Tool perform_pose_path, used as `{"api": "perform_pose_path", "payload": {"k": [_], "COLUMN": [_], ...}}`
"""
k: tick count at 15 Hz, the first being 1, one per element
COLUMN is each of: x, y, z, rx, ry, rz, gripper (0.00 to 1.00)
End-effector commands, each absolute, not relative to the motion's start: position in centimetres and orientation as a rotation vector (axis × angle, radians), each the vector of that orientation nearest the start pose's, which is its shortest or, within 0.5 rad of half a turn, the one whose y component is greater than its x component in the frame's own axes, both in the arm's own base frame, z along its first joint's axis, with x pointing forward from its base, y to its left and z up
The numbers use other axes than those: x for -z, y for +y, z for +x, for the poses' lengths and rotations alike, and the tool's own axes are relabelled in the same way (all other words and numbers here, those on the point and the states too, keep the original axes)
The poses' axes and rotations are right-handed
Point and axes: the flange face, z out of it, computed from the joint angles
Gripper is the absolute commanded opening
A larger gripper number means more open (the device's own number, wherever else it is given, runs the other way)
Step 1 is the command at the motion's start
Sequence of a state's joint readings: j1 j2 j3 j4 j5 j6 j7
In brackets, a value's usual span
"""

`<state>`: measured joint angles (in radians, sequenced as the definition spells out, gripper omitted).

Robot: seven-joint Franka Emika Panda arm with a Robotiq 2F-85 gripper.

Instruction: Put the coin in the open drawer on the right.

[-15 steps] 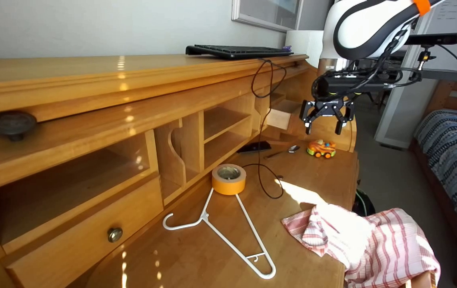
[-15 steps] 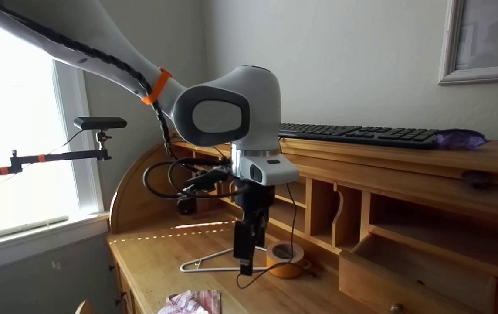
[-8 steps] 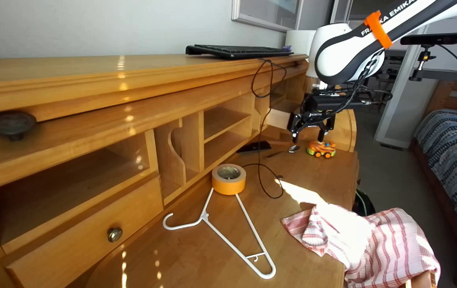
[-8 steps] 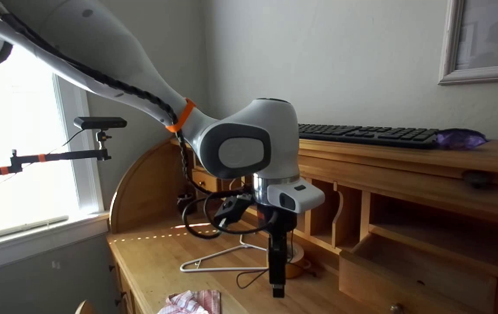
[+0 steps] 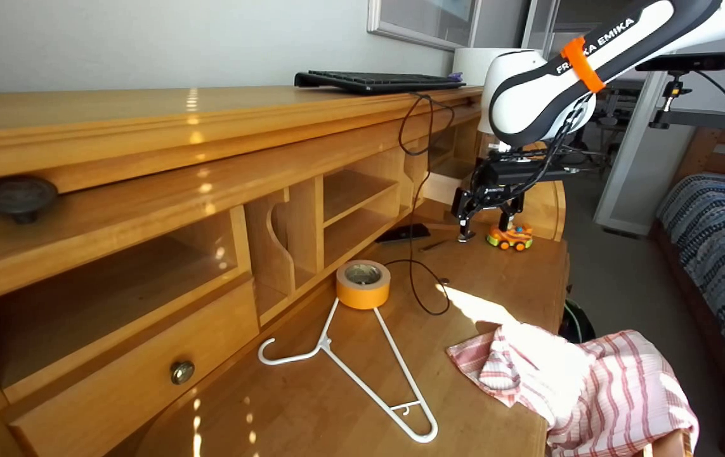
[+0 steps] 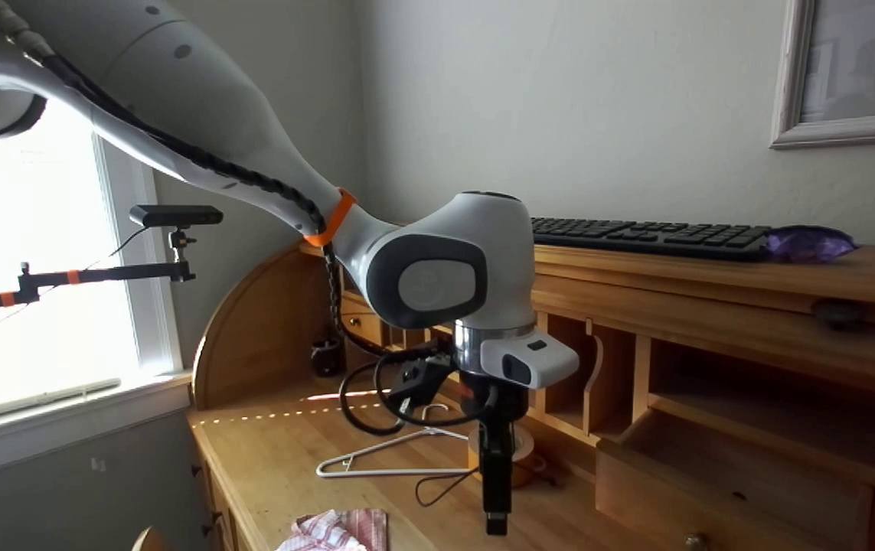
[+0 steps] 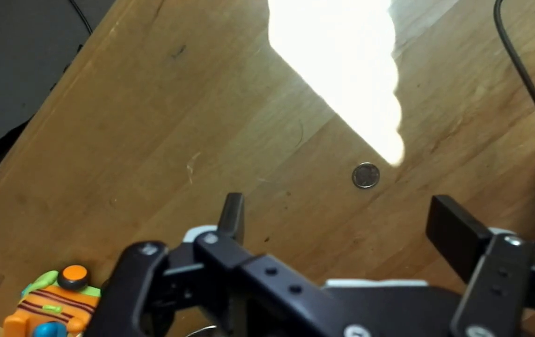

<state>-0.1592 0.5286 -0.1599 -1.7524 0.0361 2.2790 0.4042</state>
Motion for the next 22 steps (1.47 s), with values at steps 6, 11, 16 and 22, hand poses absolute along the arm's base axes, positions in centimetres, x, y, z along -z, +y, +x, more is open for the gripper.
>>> {"api": "perform_pose_path", "payload": {"k": [6,11,16,22], "x": [-22.4,-19.5,-18.1,-16.4], "y": [-19.2,-19.5,-19.9,-20.0], "z": [64.6,66.1,67.7,68.9], "rx": [-0.009,0.000,0.011,0.022], "ry": [1.118,1.086,1.058,1.070], "rz": [-2.991,-3.008,-3.005,-2.989], "gripper": [1.00,1.00,1.00,1.00]}}
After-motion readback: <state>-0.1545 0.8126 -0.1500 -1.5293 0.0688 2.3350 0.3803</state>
